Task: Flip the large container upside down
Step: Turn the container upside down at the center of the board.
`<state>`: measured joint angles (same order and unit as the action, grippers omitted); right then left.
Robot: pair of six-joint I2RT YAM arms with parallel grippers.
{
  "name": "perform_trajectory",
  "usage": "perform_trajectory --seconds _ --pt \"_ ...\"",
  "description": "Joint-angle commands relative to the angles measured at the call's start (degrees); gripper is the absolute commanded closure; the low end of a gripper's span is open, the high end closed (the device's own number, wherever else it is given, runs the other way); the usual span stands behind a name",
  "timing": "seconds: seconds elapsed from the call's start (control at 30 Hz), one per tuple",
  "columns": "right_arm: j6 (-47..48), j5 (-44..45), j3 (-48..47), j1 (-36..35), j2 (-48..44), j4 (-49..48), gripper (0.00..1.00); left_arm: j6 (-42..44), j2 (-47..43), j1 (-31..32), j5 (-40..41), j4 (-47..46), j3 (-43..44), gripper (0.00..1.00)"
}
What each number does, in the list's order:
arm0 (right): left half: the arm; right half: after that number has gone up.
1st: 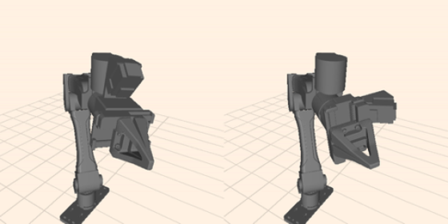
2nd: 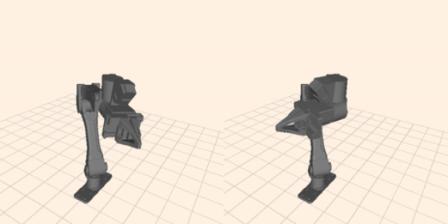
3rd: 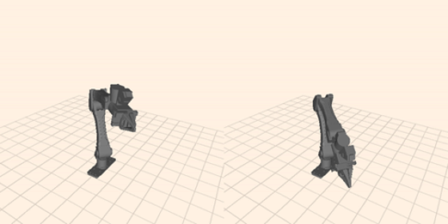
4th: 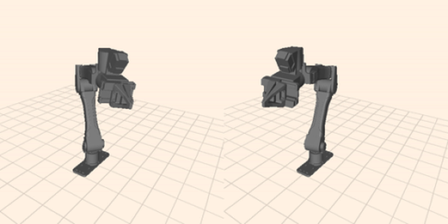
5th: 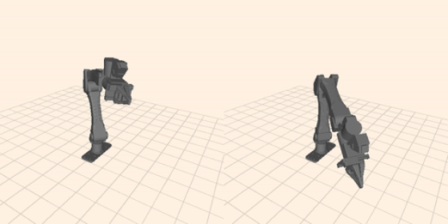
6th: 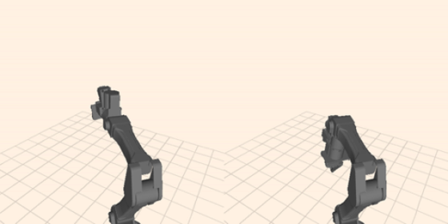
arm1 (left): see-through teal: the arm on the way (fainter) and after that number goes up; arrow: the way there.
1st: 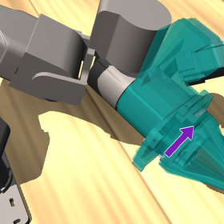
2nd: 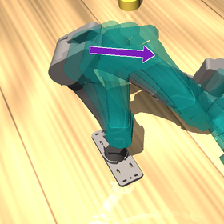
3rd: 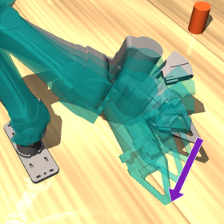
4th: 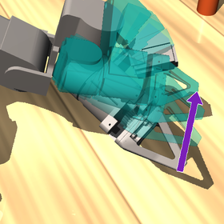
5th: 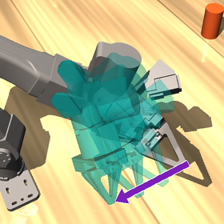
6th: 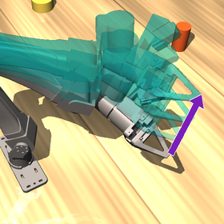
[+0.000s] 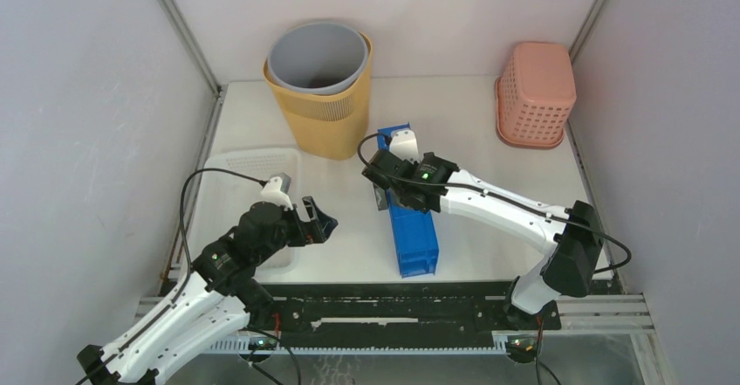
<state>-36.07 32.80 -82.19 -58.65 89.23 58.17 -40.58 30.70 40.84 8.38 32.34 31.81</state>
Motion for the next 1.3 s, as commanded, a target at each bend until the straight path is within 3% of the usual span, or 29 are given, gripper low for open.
perform_trajectory --seconds 0.0,0.3,0.5,0.67,1.03,1.17,1.27 --pt "0.8 -0.3 -1.7 -0.2 0.9 0.1 0.03 0.1 0.0 -0.3 0.6 -0.7 -0.6 0.0" --pt "3.7 -8.7 2.3 3.7 -3.8 -7.2 0.27 0.1 0.6 -0.3 1.0 -0.7 -0.4 0.0" --pt "4.5 -12.3 4.3 7.4 -7.0 -9.2 0.27 0.3 1.6 -0.3 1.2 -1.0 -0.1 0.0" --pt "5.3 -20.0 10.1 14.6 -13.0 -14.2 0.27 0.5 2.4 -0.3 1.2 -1.4 0.2 0.0" --pt "4.7 -50.2 28.7 42.2 -27.4 -30.2 0.26 0.4 6.1 -0.3 0.4 -3.7 1.1 0.0" --pt "2.4 -61.6 35.4 48.5 -27.5 -38.5 0.23 0.1 8.1 -0.3 -0.4 -5.3 1.7 0.0" --pt "1.2 -65.0 38.6 49.8 -26.2 -42.9 0.23 0.1 9.3 -0.3 -0.8 -5.8 2.1 0.0"
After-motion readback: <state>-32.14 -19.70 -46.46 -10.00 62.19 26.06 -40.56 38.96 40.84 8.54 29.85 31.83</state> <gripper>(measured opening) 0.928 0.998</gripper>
